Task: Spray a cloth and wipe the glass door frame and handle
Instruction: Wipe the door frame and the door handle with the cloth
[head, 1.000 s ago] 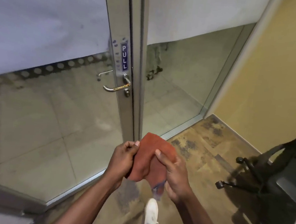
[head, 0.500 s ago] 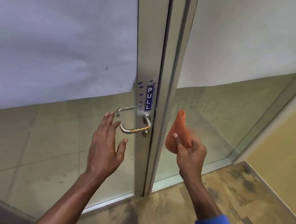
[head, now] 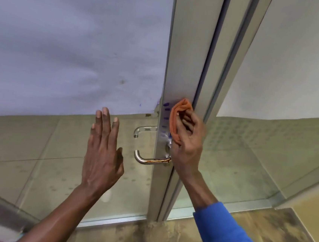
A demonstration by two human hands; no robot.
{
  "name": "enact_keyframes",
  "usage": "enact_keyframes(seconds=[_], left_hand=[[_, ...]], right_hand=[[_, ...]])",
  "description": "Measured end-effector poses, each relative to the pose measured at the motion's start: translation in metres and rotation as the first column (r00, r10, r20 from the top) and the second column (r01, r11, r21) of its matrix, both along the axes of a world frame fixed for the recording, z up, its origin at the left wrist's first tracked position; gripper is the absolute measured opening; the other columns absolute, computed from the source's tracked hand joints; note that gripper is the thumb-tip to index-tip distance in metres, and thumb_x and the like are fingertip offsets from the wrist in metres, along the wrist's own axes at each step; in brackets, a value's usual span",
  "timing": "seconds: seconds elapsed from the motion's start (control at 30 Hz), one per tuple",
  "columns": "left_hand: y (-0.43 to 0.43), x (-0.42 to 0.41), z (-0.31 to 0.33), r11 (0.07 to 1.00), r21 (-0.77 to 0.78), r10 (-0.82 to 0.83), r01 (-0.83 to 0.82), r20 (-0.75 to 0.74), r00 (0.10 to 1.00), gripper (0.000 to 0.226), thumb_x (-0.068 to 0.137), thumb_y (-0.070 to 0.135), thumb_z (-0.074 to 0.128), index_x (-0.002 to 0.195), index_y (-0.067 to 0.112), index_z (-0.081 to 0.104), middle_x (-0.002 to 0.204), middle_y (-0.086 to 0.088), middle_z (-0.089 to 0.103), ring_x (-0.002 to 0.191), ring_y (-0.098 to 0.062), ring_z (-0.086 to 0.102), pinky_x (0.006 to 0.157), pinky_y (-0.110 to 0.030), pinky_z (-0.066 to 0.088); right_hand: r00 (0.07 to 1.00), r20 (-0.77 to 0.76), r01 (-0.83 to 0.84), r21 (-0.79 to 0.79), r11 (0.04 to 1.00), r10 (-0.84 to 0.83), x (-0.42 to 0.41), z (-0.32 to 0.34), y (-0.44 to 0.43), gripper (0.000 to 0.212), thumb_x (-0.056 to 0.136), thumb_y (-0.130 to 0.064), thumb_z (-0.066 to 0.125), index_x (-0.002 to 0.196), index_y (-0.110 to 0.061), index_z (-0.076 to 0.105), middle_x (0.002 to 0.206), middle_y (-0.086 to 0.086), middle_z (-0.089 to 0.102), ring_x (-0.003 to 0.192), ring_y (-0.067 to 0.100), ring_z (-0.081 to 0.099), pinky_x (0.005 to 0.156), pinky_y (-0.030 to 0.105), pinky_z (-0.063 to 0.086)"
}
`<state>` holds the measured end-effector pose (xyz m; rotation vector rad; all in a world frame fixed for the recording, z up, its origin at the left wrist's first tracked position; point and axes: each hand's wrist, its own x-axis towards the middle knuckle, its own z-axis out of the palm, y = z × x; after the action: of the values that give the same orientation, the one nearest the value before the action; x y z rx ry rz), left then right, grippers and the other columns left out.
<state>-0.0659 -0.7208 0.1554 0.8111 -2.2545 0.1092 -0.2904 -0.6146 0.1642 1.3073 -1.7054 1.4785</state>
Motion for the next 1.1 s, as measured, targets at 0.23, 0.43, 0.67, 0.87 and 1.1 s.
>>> enact_keyframes(seconds=[0.23,0.43,0.67,0.87,1.1], left_hand=[[-0.035,-0.002,-0.014,0.998,-0.042,0.045,-0.044,0.019,0.999,0.108,0.094,0.013,0.064,0.18,0.003,-0.002,0.188,-0.02,-0.017,0.176,-0.038,-0.017,0.144,-0.051,-0.005],[-0.047,-0.013,-0.027,0.991,-0.103,0.085,-0.083,0.022,0.996,0.105,0.104,0.02,0.059,0.178,0.006,-0.016,0.186,-0.018,-0.027,0.174,-0.036,-0.025,0.142,-0.05,-0.014],[-0.05,-0.014,-0.029,0.986,-0.132,0.109,-0.104,0.031,0.994,0.105,0.104,0.02,0.058,0.178,0.004,-0.016,0.185,-0.019,-0.028,0.174,-0.037,-0.026,0.141,-0.05,-0.016],[-0.053,-0.014,-0.029,0.986,-0.139,0.1,-0.095,0.035,0.994,0.108,0.102,0.022,0.06,0.178,0.005,-0.015,0.186,-0.019,-0.027,0.174,-0.037,-0.025,0.141,-0.049,-0.016],[-0.052,-0.017,-0.03,0.985,-0.133,0.111,-0.106,0.032,0.993,0.106,0.103,0.021,0.057,0.177,0.003,-0.015,0.185,-0.021,-0.028,0.173,-0.039,-0.027,0.141,-0.051,-0.017]], right_hand=[[0.929,-0.34,0.22,0.187,0.957,-0.147,-0.011,-0.032,-0.013,0.056,0.106,0.001,0.048,0.159,-0.016,0.055,0.167,0.018,0.038,0.148,0.042,0.047,0.119,0.052,0.045],[0.853,-0.522,0.208,0.324,0.923,-0.009,-0.031,-0.047,0.007,0.081,0.104,-0.002,0.063,0.173,-0.017,0.022,0.173,0.014,0.03,0.154,0.036,0.049,0.121,0.049,0.046],[0.909,-0.383,0.257,0.212,0.943,-0.161,-0.014,-0.014,-0.017,0.071,0.103,0.004,0.046,0.17,-0.011,0.029,0.18,0.02,0.018,0.166,0.041,0.023,0.133,0.051,0.027],[0.86,-0.51,0.25,0.388,0.887,-0.02,-0.011,-0.032,0.002,0.066,0.105,0.004,0.031,0.169,-0.006,0.031,0.182,0.014,0.012,0.168,0.037,0.018,0.134,0.051,0.027],[0.865,-0.474,0.366,0.368,0.855,-0.166,-0.015,-0.013,0.0,0.093,0.087,0.003,0.068,0.17,-0.005,0.027,0.181,0.019,0.013,0.169,0.038,0.013,0.136,0.047,0.019]])
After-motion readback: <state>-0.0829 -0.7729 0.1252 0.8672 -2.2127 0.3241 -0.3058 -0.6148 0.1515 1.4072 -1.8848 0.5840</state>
